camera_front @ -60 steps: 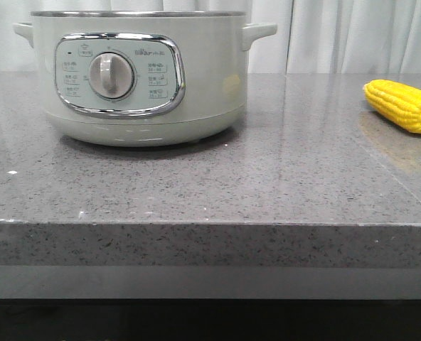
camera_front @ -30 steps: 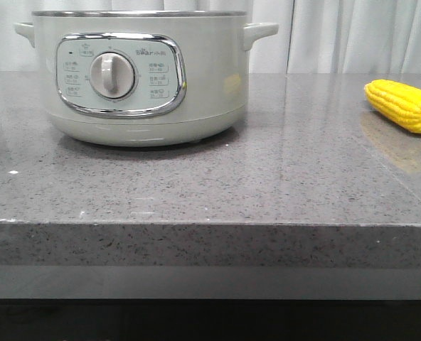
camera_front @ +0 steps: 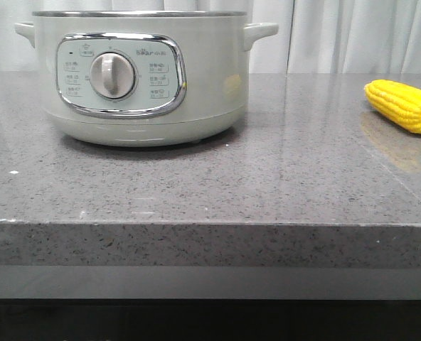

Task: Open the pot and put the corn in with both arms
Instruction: 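Lift the glass lid off the pot with the left gripper, then lower the right gripper onto the yellow corn cob and grasp it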

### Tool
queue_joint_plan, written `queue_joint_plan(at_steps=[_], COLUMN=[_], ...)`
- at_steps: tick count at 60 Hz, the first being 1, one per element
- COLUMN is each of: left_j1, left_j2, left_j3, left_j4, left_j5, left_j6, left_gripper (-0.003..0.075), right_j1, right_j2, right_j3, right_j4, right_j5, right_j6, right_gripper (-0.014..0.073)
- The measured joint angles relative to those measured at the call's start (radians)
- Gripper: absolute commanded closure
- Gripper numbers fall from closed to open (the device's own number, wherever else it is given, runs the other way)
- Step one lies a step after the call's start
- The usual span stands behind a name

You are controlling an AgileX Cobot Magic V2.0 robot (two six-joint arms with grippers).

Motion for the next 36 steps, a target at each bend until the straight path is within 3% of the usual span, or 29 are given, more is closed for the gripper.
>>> queue_joint_plan(at_steps=[11, 23, 36], left_j1=[0.0, 0.0, 0.0], left_j2=[-0.05, -0.051, -0.051], left_j3=[0.034, 0.034, 0.034], left_j4=[-0.002, -0.002, -0.002], left_j5=[0.007, 0.007, 0.007], left_j6=[0.0, 0.0, 0.0], left_gripper=[0.0499, 0.0499, 0.0499], right_j1=[0.0, 0.0, 0.0], right_j2=[0.136, 0.283, 0.454], right_j3=[-0.103, -0.212, -0.327], right_j4=[0.001, 0.005, 0.008], right_j5=[0.046, 0.056, 0.058], right_j6=[0.0, 0.0, 0.0], right_gripper=[0.0095, -0.0002, -0.0002])
